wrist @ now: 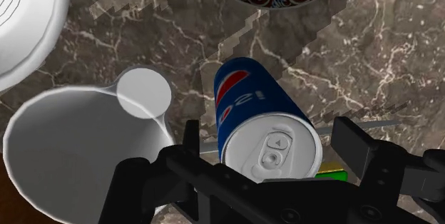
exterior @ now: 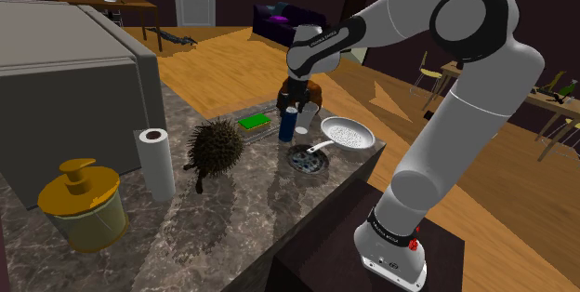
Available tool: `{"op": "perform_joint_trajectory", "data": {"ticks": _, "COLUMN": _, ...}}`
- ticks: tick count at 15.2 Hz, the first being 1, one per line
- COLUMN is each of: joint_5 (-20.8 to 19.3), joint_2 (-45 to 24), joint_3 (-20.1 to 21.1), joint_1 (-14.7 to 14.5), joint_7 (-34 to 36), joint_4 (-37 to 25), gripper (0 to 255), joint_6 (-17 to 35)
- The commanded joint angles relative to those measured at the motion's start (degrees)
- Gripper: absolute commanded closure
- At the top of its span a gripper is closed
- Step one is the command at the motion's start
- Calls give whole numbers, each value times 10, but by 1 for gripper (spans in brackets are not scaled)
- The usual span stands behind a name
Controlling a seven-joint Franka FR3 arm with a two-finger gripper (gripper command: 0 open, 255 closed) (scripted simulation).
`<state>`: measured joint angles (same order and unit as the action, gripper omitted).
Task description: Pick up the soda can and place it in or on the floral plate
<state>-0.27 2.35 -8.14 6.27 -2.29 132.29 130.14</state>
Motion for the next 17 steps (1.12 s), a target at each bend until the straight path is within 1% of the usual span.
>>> {"op": "perform_joint_trajectory", "data": {"ticks": 1, "joint_5": 0, "joint_2": -1, "joint_3": -1, "joint_1": 1, "joint_7": 0, "joint_4": 1, "gripper": 0, "joint_6": 0}}
{"op": "perform_joint_trajectory", "data": {"ticks": 3, "joint_5": 0, "joint_2": -1, "joint_3": -1, "joint_1": 1, "joint_7": 0, "joint_4": 1, "gripper": 0, "joint_6": 0}}
{"op": "perform_joint_trajectory", "data": {"ticks": 4, "joint_5": 0, "joint_2": -1, "joint_3": -1, "joint_1": 1, "joint_7": -1, "joint_4": 1, "gripper": 255, "joint_6": 0}}
{"op": "perform_joint_trajectory", "data": {"ticks": 13, "joint_5": 0, "joint_2": -1, "joint_3": 0, "joint_1": 1, "joint_7": 0, "joint_4": 1, "gripper": 255, "joint_6": 0}}
{"op": "perform_joint_trajectory", "data": {"ticks": 17, "joint_5": -3, "joint_2": 16, "joint_3": 0, "joint_1": 1, "joint_7": 2, "joint_4": -14, "gripper": 255, "joint_6": -31}}
